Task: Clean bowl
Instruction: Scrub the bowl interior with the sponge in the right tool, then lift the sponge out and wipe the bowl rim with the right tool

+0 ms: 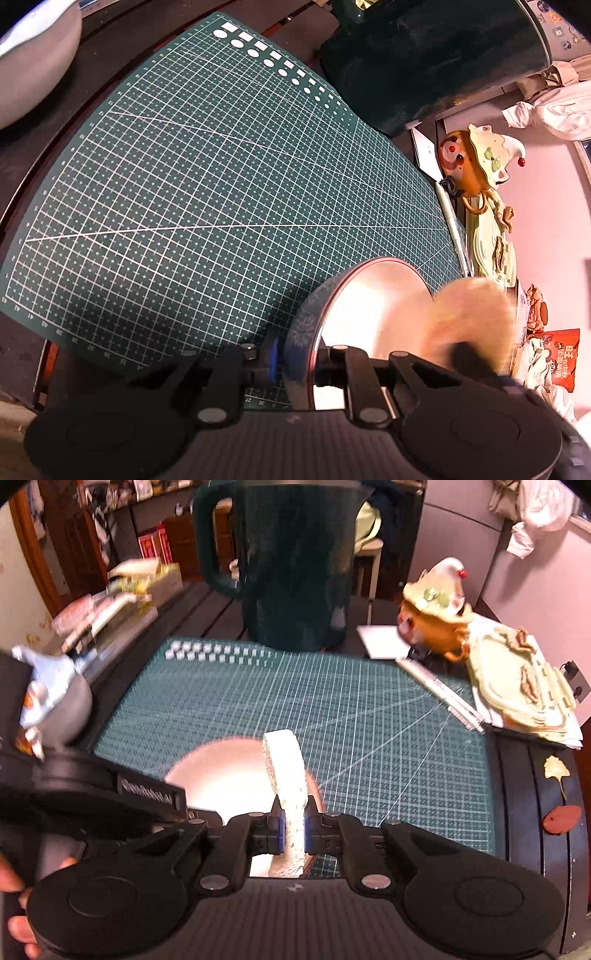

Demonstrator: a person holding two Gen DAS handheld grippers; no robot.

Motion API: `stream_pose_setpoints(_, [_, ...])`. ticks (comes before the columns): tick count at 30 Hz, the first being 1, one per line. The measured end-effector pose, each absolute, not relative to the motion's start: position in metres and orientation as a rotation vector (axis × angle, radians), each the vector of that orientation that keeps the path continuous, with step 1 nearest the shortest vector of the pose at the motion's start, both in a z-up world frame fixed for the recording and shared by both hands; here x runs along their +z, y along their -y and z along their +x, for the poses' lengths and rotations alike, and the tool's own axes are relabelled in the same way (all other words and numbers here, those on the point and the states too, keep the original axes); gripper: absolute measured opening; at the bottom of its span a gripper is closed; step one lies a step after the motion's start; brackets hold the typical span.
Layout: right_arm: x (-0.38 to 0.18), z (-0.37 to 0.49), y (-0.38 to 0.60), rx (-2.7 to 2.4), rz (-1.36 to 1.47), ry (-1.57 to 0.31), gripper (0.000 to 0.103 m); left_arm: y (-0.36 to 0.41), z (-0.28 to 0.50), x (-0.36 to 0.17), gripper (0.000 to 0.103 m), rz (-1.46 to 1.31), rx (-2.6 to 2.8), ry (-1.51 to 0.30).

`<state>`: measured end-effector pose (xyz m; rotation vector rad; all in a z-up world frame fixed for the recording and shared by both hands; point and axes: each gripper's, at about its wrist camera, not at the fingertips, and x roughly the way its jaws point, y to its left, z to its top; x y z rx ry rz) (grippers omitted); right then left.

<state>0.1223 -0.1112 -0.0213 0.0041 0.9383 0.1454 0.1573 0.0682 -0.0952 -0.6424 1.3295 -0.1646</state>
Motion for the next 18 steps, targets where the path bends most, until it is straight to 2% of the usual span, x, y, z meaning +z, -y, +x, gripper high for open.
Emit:
stream_pose_setpoints(3, [-0.006,0.124,0.128,0.237,0.159,-0.943,0.008,-0.068,0.157,-0.095,0.015,-0.643,-0.164,-1.331])
stream_pose_setpoints(7, [-0.018,0.132,0.129,0.334,0.284,-1.025,0.008,-0.069,0.157,-0.096,0.016,-0.646,-0.164,-1.333])
stream_pose_setpoints(15, [-0.066,0.15,0.112,0.304,0.225,-1.13,0.008,-0.068,0.157,-0.096,0.015,-0.641,-0.164,-1.338])
stream_pose_setpoints(18, [-0.068,0.15,0.11,0.28,0.192,-1.125,0.008,-0.069,0.157,-0.097,0.015,-0.64,-0.166,-1.338])
